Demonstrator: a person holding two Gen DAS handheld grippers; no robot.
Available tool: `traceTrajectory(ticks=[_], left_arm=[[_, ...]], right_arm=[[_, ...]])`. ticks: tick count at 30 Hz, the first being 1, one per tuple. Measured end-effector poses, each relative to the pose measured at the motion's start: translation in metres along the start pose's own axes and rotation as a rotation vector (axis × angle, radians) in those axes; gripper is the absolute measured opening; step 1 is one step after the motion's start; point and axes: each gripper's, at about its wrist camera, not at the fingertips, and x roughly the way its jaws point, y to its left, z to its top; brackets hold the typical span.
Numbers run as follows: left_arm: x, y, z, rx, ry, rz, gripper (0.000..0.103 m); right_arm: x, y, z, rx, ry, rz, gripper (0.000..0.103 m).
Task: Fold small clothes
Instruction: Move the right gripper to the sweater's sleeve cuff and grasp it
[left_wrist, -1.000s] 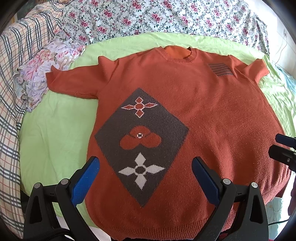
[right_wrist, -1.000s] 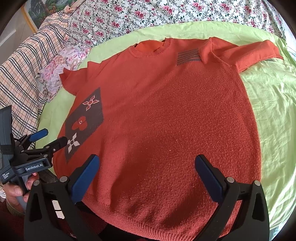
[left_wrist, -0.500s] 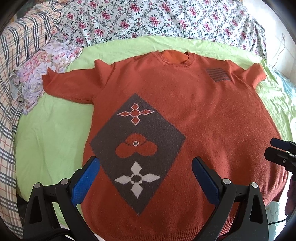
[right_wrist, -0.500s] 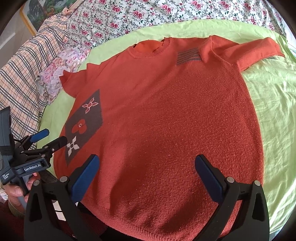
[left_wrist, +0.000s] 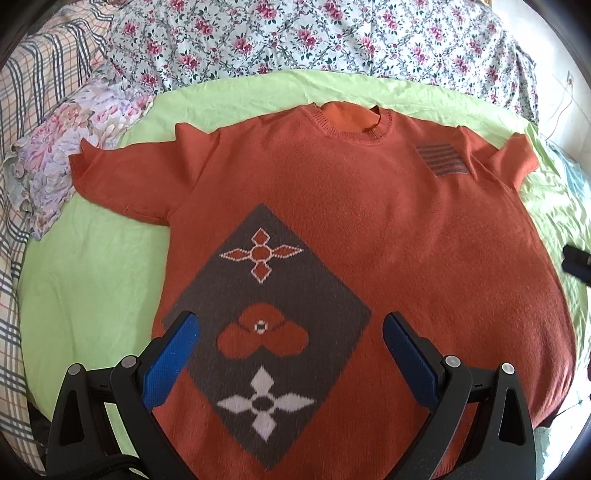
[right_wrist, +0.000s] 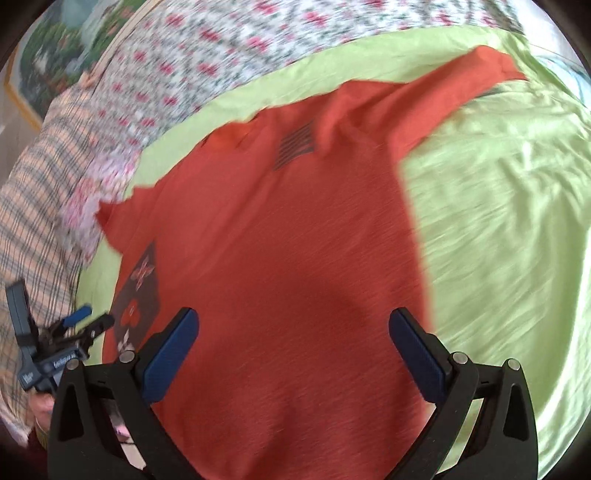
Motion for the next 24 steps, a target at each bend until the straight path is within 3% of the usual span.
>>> traceTrajectory(ticks=[3,4,6,9,13,14,16,20,24], left_arm=[[0.009,-0.001,0.006,0.0,0.025,0.001,0.1],[0.011,-0.002,0.008,0.003,0.013,0.006,0.1],[0.016,-0.005,0.011,0.005,0.018,0.007,0.1],[0.024,-0.011,0.018,0.014,0.015,0.012,0.1],[0.036,-0.021,0.026,0.028,0.03,0.012,0.1],[0.039,-0.024,0.028,0.032,0.025,0.016,0.1],[0.047,-0.029,0.033,0.034,0.031,0.021,0.1],[0.062,-0.036,0.044,0.03,0.041,0.026,0.1],[0.075,-0.04,0.052,0.035,0.066,0.04,0.1]], right_arm=[[-0.007,-0.036,0.028,0.043,-0.046,-0.044,0.1],[-0.012,-0.064,0.051,0.08,-0.085,-0.076,0.098],[-0.011,-0.073,0.06,0.095,-0.087,-0.093,0.095],[-0.017,-0.13,0.106,0.212,-0.143,-0.147,0.081],[-0.019,-0.172,0.143,0.268,-0.203,-0.223,0.058],[-0.016,-0.2,0.168,0.311,-0.23,-0.253,0.057],[-0.013,-0.213,0.179,0.329,-0.238,-0.267,0.056],[0.011,-0.269,0.24,0.401,-0.294,-0.342,0.052],[0.028,-0.301,0.264,0.46,-0.308,-0.365,0.052]])
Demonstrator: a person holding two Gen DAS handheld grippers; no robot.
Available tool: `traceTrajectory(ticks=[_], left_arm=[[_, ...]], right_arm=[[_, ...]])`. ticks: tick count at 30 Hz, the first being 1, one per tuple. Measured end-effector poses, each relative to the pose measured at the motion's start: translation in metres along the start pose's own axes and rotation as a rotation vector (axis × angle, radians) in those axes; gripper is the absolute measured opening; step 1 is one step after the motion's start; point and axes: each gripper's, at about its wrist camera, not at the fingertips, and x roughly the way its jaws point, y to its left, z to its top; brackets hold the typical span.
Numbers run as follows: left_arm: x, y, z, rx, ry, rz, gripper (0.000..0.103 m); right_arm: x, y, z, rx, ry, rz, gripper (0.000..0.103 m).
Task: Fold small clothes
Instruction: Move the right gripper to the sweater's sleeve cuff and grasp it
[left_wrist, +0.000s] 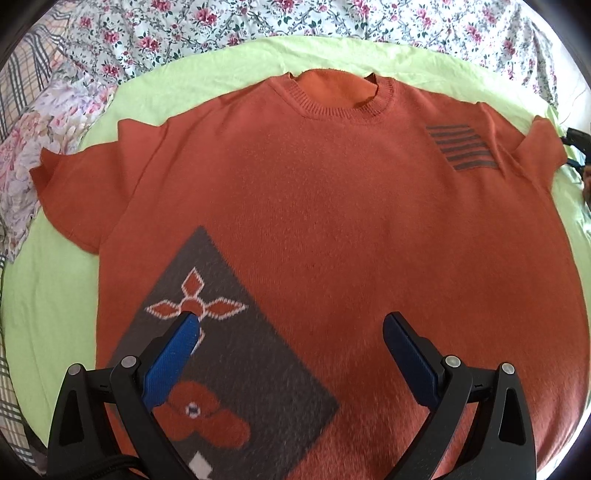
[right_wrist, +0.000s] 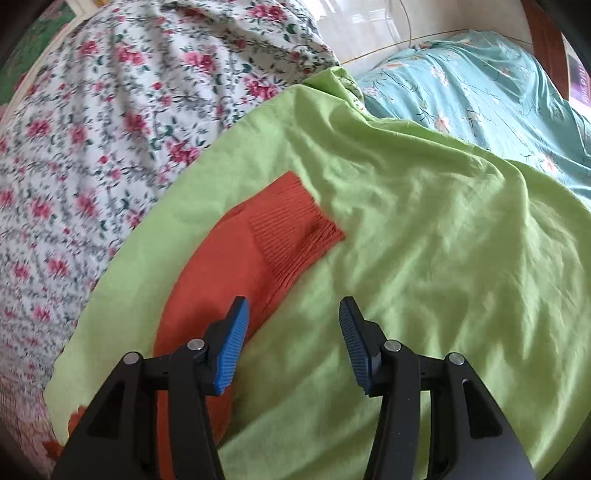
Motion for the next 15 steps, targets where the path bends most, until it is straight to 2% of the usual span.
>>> traceTrajectory(ticks=[2,4,6,7,8,10,11,14,15], left_arm=[[0.008,0.002,0.003,-0.006,0.023,0.005,0.1],[0.016,0.005,0.006,-0.02,0.047,0.003,0.1],[0.021,0.008,0.009,-0.039,0.058,-0.011,0.1],[0.022,0.01,0.011,-0.049,0.061,-0.023,0.1],[0.023,0.012,0.012,-0.054,0.058,-0.031,0.1],[0.021,0.014,0.011,-0.057,0.047,-0.042,0.1],[0.02,0.015,0.011,-0.056,0.042,-0.046,0.1],[0.016,0.017,0.009,-0.061,0.042,-0.072,0.1],[0.014,0.02,0.008,-0.067,0.035,-0.08,0.1]], right_arm=[[0.031,-0.005,0.014,0.029,0.004,-0.002,0.052],[0.04,-0.002,0.019,-0.001,-0.028,-0.005,0.051],[0.046,0.001,0.026,-0.01,-0.017,-0.001,0.03],[0.046,0.001,0.026,-0.01,-0.017,-0.001,0.007],[0.045,0.002,0.027,-0.014,-0.009,0.011,0.007],[0.02,0.02,0.022,-0.094,-0.066,0.028,0.007],[0.02,0.02,0.022,-0.094,-0.066,0.028,0.007],[-0.019,0.05,0.008,-0.195,-0.095,0.111,0.007],[-0.041,0.078,-0.005,-0.259,-0.08,0.183,0.007]])
